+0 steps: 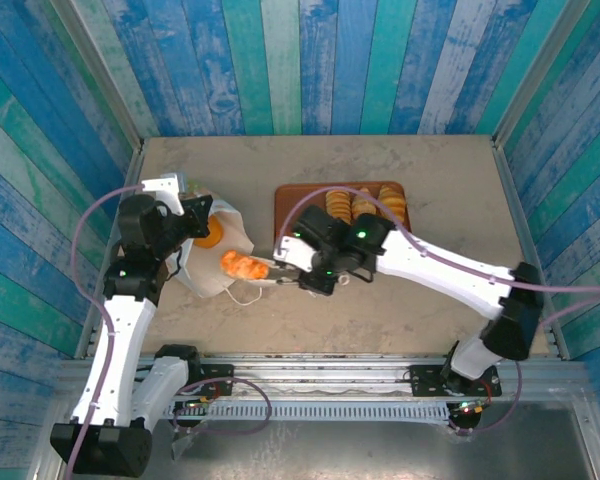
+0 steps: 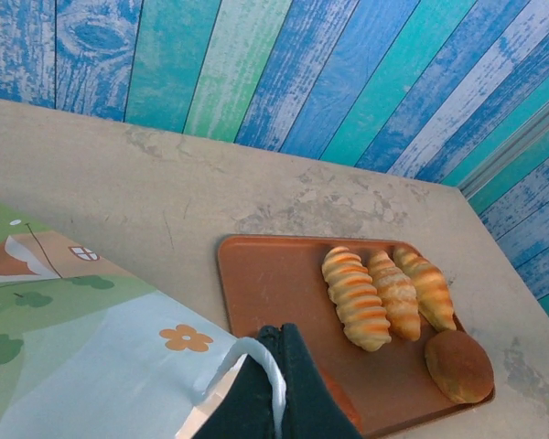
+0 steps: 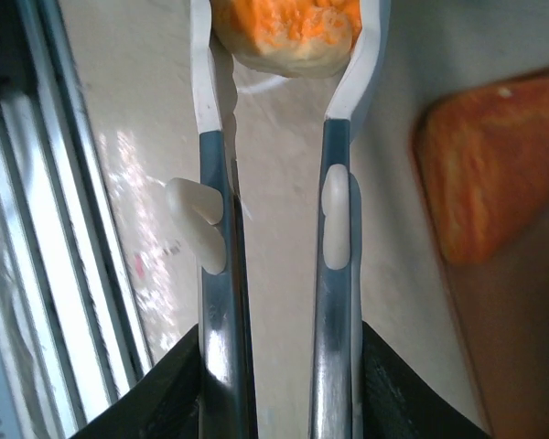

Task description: Take the fake bread out of the paper bag

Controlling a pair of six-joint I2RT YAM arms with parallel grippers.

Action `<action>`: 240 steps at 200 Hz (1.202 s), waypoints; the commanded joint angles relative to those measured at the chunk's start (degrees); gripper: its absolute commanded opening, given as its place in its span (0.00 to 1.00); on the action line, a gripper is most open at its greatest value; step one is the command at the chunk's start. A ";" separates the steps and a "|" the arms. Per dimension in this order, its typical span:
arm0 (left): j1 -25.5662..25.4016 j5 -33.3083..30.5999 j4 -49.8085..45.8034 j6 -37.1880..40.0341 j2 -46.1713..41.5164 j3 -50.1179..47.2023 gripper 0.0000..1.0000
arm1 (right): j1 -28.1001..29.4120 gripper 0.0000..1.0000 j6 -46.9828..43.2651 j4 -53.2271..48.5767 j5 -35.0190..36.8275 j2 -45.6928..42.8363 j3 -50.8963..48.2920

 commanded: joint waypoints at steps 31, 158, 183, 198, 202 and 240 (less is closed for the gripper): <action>-0.09 1.07 0.11 -1.49 3.31 4.58 0.00 | -9.15 0.38 -5.91 -5.49 6.14 -13.58 -8.14; -0.09 -0.65 -0.45 0.04 3.19 5.08 0.00 | -20.12 0.40 -3.17 -13.32 10.26 -8.66 -9.65; -0.10 -0.73 -0.43 0.26 3.12 4.91 0.00 | -20.11 0.41 -3.46 -13.32 10.62 -6.52 -8.17; -0.09 -0.72 -0.36 0.33 3.10 4.91 0.00 | -20.09 0.42 -3.51 -13.27 10.49 -5.02 -8.19; -0.09 -0.86 -0.43 0.27 3.11 4.95 0.00 | -20.11 0.42 -3.50 -13.31 10.41 -4.65 -8.24; -0.09 -0.82 -0.45 0.51 3.02 4.83 0.00 | -20.12 0.45 -3.65 -13.24 11.11 -2.68 -7.33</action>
